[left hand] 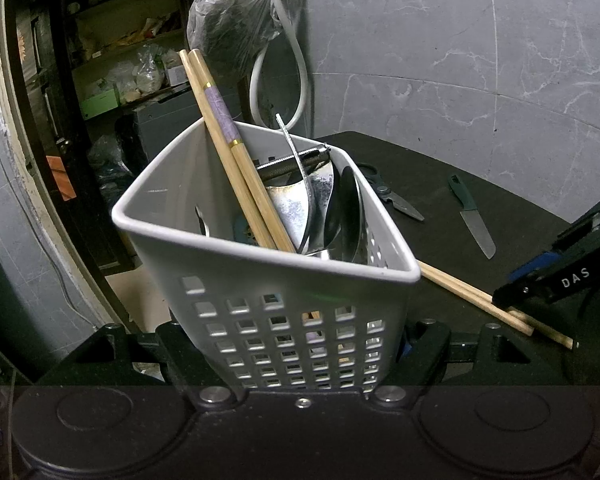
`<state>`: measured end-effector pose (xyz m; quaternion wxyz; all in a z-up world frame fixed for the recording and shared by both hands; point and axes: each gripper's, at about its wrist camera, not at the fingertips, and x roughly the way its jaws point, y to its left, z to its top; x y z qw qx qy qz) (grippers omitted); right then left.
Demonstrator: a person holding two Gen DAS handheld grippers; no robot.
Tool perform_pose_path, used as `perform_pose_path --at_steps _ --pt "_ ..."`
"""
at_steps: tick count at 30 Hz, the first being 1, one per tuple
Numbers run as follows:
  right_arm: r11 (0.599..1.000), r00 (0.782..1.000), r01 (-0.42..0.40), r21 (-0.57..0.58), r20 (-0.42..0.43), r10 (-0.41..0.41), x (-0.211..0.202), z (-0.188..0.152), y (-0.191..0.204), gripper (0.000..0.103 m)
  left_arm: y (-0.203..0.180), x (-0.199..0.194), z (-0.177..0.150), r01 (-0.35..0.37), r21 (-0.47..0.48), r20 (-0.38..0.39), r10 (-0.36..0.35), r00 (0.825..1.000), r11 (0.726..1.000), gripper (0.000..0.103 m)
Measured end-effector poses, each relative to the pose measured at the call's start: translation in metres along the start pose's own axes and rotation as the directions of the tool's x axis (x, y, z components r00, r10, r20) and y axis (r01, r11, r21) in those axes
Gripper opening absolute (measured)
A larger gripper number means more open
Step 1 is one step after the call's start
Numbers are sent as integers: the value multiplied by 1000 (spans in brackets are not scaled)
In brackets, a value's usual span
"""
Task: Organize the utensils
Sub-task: 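Lift the chopsticks with the right gripper and adjust their grip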
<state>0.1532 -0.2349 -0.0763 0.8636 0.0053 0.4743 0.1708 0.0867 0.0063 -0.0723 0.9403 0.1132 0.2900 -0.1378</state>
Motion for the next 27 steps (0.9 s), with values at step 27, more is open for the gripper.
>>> perform_pose_path --at_steps 27 --pt "999 999 -38 -18 27 38 27 34 0 7 0 -1 0 3 6 -3 -3 1000 1000 79"
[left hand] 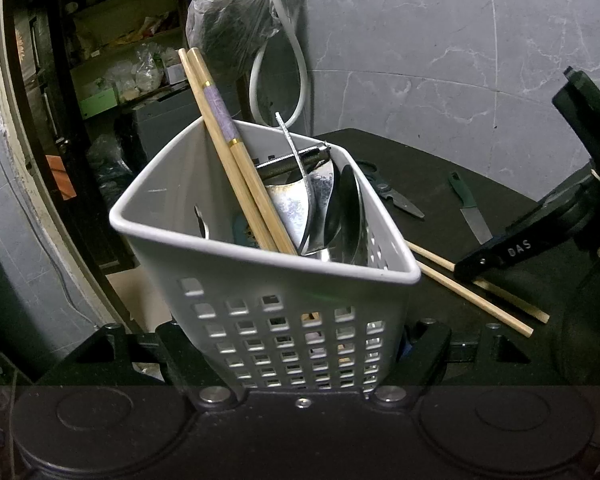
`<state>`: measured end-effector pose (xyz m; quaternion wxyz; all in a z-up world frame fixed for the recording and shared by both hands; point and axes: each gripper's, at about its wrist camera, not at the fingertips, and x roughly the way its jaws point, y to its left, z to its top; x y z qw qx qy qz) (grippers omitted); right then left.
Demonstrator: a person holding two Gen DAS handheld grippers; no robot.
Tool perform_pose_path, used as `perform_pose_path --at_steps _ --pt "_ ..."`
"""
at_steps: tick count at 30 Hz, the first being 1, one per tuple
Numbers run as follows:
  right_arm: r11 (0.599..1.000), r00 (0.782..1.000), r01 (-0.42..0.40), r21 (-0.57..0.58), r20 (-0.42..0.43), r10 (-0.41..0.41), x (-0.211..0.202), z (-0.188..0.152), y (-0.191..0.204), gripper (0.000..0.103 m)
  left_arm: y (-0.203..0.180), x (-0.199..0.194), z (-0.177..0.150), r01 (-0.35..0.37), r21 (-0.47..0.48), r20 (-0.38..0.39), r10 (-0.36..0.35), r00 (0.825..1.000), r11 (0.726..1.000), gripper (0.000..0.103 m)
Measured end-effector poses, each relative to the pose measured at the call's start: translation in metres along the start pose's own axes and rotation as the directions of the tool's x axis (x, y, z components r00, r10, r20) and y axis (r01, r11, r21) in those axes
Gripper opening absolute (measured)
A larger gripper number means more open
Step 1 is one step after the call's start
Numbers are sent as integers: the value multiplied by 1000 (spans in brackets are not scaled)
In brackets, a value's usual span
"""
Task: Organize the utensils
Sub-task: 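Lift the chopsticks with the right gripper and adjust their grip, then open the right gripper slightly and re-close to align the chopsticks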
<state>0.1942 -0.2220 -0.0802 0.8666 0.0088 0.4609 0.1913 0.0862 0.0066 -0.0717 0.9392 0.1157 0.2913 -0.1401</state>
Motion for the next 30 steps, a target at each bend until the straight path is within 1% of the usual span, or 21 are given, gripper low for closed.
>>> perform_pose_path --at_steps 7,10,11,12,13,14,15,16,17,18,20,24,26,30 --pt "1000 1000 -16 -18 -7 15 3 3 8 8 0 0 0 0 0 0 0 1000 1000 79" --pt "1000 1000 -12 -5 -3 12 1 3 6 15 0 0 0 0 0 0 0 1000 1000 79" --pt "1000 1000 -9 -2 1 9 -2 2 5 19 0 0 0 0 0 0 0 1000 1000 79" --pt "1000 1000 -9 2 5 9 -3 3 4 32 0 0 0 0 0 0 0 1000 1000 79" --pt "1000 1000 -9 8 10 9 -5 3 3 37 0 0 0 0 0 0 0 1000 1000 79" --pt "1000 1000 -9 14 16 9 -6 3 4 49 0 0 0 0 0 0 0 1000 1000 79" --pt "1000 1000 -13 21 21 12 -7 3 4 53 0 0 0 0 0 0 0 1000 1000 79" --pt "999 1000 -18 28 25 17 -8 4 3 53 0 0 0 0 0 1 0 1000 1000 79" --pt "999 999 -21 36 28 20 -7 5 3 57 0 0 0 0 1 1 0 1000 1000 79" --pt "999 999 -22 43 29 21 -7 5 3 63 0 0 0 0 0 0 0 1000 1000 79" --pt "998 999 -29 52 29 28 -4 7 4 67 0 0 0 0 1 0 0 1000 1000 79" --pt "999 1000 -11 46 13 10 2 9 10 69 0 0 0 0 0 0 0 1000 1000 79" --pt "998 1000 8 57 6 -8 2 8 12 69 0 0 0 0 0 0 0 1000 1000 79" --pt "997 1000 17 73 -6 -16 5 3 11 70 0 0 0 0 -1 0 0 1000 1000 79"
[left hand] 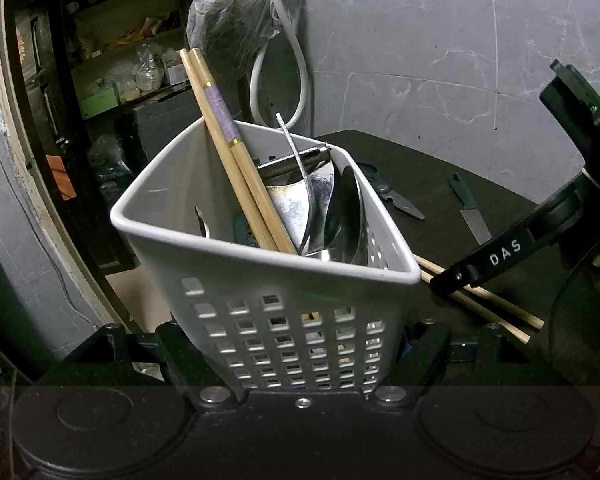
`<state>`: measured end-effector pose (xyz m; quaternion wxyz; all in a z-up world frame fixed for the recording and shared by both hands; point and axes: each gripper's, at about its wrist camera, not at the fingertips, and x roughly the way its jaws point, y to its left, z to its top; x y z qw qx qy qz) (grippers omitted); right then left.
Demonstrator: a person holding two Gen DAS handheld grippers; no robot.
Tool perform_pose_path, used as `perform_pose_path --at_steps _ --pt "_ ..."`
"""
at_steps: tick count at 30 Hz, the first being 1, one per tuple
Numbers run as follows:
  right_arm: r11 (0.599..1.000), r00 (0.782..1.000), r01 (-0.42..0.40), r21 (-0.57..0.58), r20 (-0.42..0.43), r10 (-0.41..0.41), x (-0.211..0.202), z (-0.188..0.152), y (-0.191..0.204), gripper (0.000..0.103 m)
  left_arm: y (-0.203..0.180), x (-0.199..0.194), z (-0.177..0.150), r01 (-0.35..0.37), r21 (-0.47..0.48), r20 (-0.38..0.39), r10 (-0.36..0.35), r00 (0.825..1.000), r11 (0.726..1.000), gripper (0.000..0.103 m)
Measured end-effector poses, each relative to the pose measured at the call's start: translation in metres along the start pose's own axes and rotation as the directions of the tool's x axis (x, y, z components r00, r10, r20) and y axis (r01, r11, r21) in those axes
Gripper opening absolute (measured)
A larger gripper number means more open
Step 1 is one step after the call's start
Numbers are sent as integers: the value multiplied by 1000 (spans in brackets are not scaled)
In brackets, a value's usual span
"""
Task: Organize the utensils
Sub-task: 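Open the right gripper slightly and re-close to align the chopsticks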
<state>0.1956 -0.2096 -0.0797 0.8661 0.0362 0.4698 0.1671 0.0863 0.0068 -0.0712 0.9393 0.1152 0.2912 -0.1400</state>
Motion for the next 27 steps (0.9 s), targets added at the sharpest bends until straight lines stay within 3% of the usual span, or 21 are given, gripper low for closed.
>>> perform_pose_path --at_steps 4,7,15,17,23,25,27 --pt "1000 1000 10 -17 2 -9 -1 -3 2 68 0 0 0 0 0 0 0 1000 1000 79" --pt "999 1000 16 -40 0 -16 -3 -5 6 60 0 0 0 0 0 0 0 1000 1000 79" --pt "996 1000 11 -89 -3 -12 -3 -7 15 20 0 0 0 0 0 0 0 1000 1000 79" --pt "993 1000 9 -117 -10 -10 -3 -7 15 16 0 0 0 0 0 1 0 1000 1000 79" --pt "977 999 1 -212 -51 -12 -5 -8 19 16 0 0 0 1 0 2 -1 1000 1000 79" --pt "978 999 3 -209 -53 -14 -5 -4 18 23 0 0 0 0 0 1 0 1000 1000 79" --pt "980 999 -2 -200 -46 -7 -4 1 17 37 0 0 0 0 -1 1 0 1000 1000 79"
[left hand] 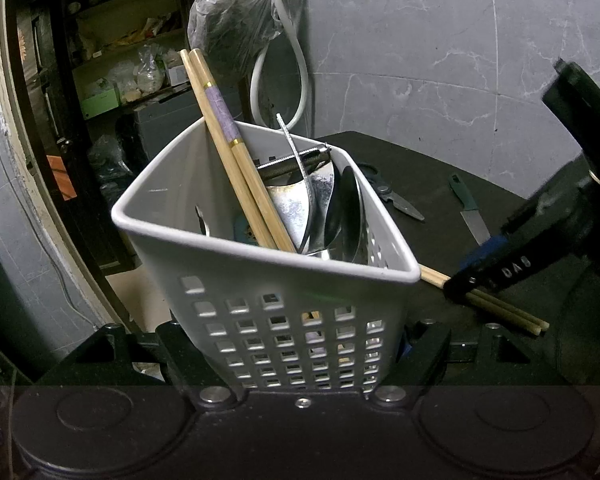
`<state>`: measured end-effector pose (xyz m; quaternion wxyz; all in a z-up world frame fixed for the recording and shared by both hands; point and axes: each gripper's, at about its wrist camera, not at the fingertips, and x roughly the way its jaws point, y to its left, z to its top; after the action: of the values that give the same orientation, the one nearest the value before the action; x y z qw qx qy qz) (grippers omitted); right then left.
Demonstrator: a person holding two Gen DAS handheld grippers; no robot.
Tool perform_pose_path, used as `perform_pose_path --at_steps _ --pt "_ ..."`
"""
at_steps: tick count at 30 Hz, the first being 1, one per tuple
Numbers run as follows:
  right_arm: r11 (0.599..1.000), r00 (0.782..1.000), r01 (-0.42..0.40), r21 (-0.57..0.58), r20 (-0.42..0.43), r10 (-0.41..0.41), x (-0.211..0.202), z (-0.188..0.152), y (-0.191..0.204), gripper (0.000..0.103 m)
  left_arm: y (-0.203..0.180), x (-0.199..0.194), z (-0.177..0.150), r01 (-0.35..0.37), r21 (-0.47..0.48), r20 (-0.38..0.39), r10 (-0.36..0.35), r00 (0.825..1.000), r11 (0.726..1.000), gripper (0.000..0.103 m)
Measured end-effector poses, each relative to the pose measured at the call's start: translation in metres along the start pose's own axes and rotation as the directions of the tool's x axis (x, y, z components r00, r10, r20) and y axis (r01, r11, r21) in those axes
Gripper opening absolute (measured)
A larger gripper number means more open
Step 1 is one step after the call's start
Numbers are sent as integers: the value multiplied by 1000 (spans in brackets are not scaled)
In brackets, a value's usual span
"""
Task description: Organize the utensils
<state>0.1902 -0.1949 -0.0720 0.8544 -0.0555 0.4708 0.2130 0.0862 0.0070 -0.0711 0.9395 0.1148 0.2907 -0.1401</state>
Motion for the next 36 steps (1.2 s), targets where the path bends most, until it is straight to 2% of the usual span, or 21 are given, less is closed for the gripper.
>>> perform_pose_path --at_steps 10,11,12,13,19,24,25,26,29,32,36 --pt "999 999 42 6 -20 -42 19 24 9 36 0 0 0 0 0 0 0 1000 1000 79" --pt "999 999 50 4 -21 -49 20 24 10 30 0 0 0 0 -1 1 0 1000 1000 79" --pt "998 998 61 -5 -21 -61 20 24 12 21 0 0 0 -1 -1 1 1 1000 1000 79" --pt "997 997 73 -16 -21 -73 20 24 14 18 0 0 0 0 -2 0 0 1000 1000 79" --pt "996 996 81 -29 -39 -82 22 26 14 14 1 -1 0 -2 -3 2 2 1000 1000 79" --pt "999 999 45 7 -27 -44 19 25 7 14 1 -2 0 -2 -3 3 2 1000 1000 79" --pt "999 1000 27 27 -12 -27 18 24 4 12 1 -2 0 -2 -3 3 2 1000 1000 79" --pt "999 1000 6 47 12 -7 16 23 1 0 1 -2 0 -2 -3 2 2 1000 1000 79" --pt "996 997 -31 89 75 25 6 18 -5 0 1 -2 0 -2 -3 3 2 1000 1000 79" --pt "994 998 -38 106 46 33 12 14 -9 0 1 -2 0 -1 0 3 1 1000 1000 79" --pt "985 998 -50 163 47 42 11 12 -14 15 1 -2 0 -1 0 3 1 1000 1000 79"
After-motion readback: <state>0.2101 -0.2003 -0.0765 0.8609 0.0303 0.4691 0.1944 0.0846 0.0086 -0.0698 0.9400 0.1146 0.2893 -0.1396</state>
